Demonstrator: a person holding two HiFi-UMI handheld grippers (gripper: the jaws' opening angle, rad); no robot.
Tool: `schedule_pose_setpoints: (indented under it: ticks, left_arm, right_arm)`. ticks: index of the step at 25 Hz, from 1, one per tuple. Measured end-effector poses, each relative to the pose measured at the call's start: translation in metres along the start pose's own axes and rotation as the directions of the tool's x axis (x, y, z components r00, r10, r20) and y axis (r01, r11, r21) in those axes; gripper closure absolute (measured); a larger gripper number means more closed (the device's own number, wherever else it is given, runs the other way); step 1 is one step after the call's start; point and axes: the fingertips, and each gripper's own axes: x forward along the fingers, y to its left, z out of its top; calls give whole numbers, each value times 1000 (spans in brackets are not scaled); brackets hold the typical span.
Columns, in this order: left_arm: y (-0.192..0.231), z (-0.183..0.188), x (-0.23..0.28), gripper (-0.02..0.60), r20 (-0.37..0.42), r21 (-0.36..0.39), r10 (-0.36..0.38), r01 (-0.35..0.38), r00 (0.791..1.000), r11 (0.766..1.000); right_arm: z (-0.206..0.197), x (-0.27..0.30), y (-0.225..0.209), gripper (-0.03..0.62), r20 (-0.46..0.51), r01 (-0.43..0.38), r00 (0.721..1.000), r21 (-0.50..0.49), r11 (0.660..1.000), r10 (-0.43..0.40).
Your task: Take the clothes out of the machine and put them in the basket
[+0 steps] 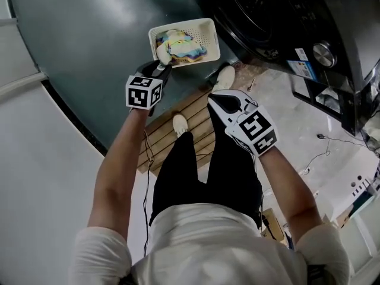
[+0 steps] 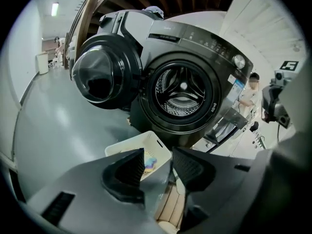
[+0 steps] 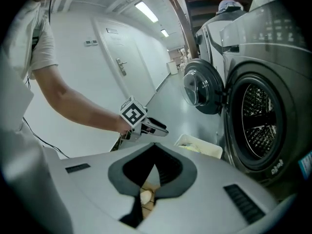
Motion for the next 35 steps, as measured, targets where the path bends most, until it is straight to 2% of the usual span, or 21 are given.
schedule_pose_setpoints:
  ticks: [5, 12, 19, 24, 30, 35]
  left_arm:
    - [-34, 16, -49, 413, 37, 30, -26, 24, 999, 999]
    - [-89, 38, -129, 434, 117, 20, -87, 85, 989, 996]
    - [-143, 39, -196, 460, 157, 4, -148, 149, 976, 989]
    - [-172, 37, -234, 490, 153, 66, -189, 180, 970, 981]
    - [-200, 40, -285, 574, 142, 149, -256, 235, 956, 961]
    - [-220, 38, -321, 583, 141, 175, -305, 280, 942, 944]
  right_arm:
    - [12, -28, 24, 591, 32, 30, 999, -6, 1000, -29]
    - [28, -61, 60, 591, 100, 44, 994, 26, 999, -47]
    - [31, -94, 85, 591, 131, 75, 988, 55, 996, -81]
    - [33, -114, 104, 591, 143, 94, 984, 59, 994, -102]
    - [39, -142, 129, 591, 173, 102, 978, 83, 991, -115]
    - [44, -163, 148, 591, 208, 93, 971, 105, 990, -114]
